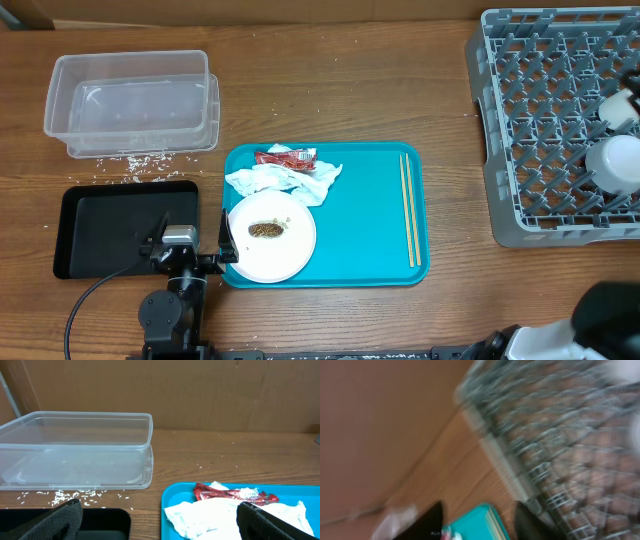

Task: Sort waste into correct bins and load items into the dishwasher
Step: 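Carry the white saucer to the dish rack and place it, then move the right gripper to the wooden chopsticks and grasp them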

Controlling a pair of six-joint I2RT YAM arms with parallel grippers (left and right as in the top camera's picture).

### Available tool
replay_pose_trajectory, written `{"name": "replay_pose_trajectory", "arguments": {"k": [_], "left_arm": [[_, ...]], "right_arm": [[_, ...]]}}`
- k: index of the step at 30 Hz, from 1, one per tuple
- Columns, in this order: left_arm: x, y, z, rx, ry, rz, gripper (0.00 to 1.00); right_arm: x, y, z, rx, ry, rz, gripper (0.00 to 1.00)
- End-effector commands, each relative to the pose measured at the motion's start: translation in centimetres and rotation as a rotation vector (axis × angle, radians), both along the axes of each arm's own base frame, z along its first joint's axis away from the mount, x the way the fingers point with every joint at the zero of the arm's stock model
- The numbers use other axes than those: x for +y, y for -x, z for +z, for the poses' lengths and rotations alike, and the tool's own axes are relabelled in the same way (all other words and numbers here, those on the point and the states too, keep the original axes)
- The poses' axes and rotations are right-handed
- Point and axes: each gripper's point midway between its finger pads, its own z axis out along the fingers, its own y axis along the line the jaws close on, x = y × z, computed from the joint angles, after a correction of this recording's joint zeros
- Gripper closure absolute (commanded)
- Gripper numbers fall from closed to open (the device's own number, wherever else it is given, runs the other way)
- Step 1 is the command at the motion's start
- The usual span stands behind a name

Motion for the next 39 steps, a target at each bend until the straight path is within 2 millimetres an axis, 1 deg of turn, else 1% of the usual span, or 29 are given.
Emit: {"name": "replay_pose_trajectory", "arguments": {"k": [1,2,4,5,6,7,8,9,11,12,15,17,18,21,23,25,27,29,30,31,32,34,35,36,38,39], "left_arm": [[0.2,0.0,0.0,-0.004,-0.022,0.009,0.00],[0.2,0.0,0.0,-0.004,-0.022,0.009,0.00],[0.2,0.0,0.0,-0.004,-0.022,0.009,0.00],[0.2,0.0,0.0,-0.004,-0.022,0.009,0.00],[0.2,0.0,0.0,-0.004,-0.022,0.009,0.00],[0.2,0.0,0.0,-0.003,-0.022,0.009,0.00],[0.2,0.0,0.0,-0.004,-0.022,0.009,0.00],[0.2,0.0,0.0,-0.004,-0.022,0.009,0.00],[0.2,0.0,0.0,-0.004,-0.022,0.009,0.00],[0.2,0.0,0.0,-0.004,-0.022,0.009,0.00],[0.2,0.0,0.0,-0.003,-0.022,0.009,0.00],[0.2,0.0,0.0,-0.004,-0.022,0.009,0.00],[0.2,0.0,0.0,-0.004,-0.022,0.009,0.00],[0.2,0.0,0.0,-0.004,-0.022,0.009,0.00],[0.2,0.0,0.0,-0.003,-0.023,0.009,0.00],[0.2,0.0,0.0,-0.004,-0.022,0.009,0.00],[0.2,0.0,0.0,-0.004,-0.022,0.009,0.00],[0.2,0.0,0.0,-0.004,-0.022,0.009,0.00],[0.2,0.0,0.0,-0.004,-0.023,0.009,0.00],[0.2,0.0,0.0,-0.004,-0.022,0.009,0.00],[0.2,0.0,0.0,-0.004,-0.023,0.009,0.00],[0.2,0.0,0.0,-0.004,-0.023,0.009,0.00],[0.2,0.0,0.0,-0.004,-0.022,0.009,0.00],[0.2,0.0,0.0,-0.004,-0.022,0.009,0.00],[0.2,0.0,0.0,-0.004,-0.022,0.009,0.00],[0.2,0.0,0.0,-0.004,-0.022,0.009,0.00]], "right_arm": [[8.5,0.4,2.8,-0.122,0.022,0.329,0.34],[10.7,0.7,2.6,-0.111,0.031,0.398,0.28],[14.3,1.3,1.8,-0.067,0.050,0.499,0.25],[17.5,1.9,0.2,0.004,0.091,0.580,0.22],[19.4,2.3,-0.9,0.046,0.120,0.633,0.20],[20.6,2.6,-1.6,0.069,0.135,0.667,0.17],[22.8,3.3,-2.9,0.112,0.167,0.730,0.05],[25.3,4.4,-5.1,0.173,0.237,0.808,0.00],[27.9,5.3,-7.3,0.212,0.314,0.890,0.00],[28.9,5.7,-7.9,0.215,0.328,0.921,0.00],[34.1,6.8,-10.3,0.188,0.333,1.061,0.00],[36.8,7.2,-11.6,0.163,0.340,1.121,0.00],[38.9,7.7,-12.7,0.146,0.348,1.174,0.00],[41.7,8.6,-15.0,0.145,0.364,1.245,0.00],[42.9,8.9,-16.0,0.152,0.369,1.273,0.00],[43.6,9.2,-16.7,0.162,0.370,1.293,0.00],[43.8,9.4,-16.9,0.164,0.373,1.300,0.00],[43.6,9.5,-17.0,0.169,0.382,1.302,0.00],[43.0,9.1,-17.2,0.175,0.421,1.288,0.00],[41.8,8.3,-17.6,0.200,0.480,1.237,0.00],[40.0,7.3,-18.1,0.250,0.552,1.137,0.00],[35.2,5.0,-18.5,0.358,0.684,0.851,0.00],[33.0,4.3,-18.5,0.398,0.725,0.745,0.00],[31.3,3.9,-18.5,0.429,0.743,0.684,0.00],[29.2,3.8,-18.7,0.485,0.709,0.648,0.00],[28.8,3.8,-18.9,0.503,0.674,0.648,0.00]]}}
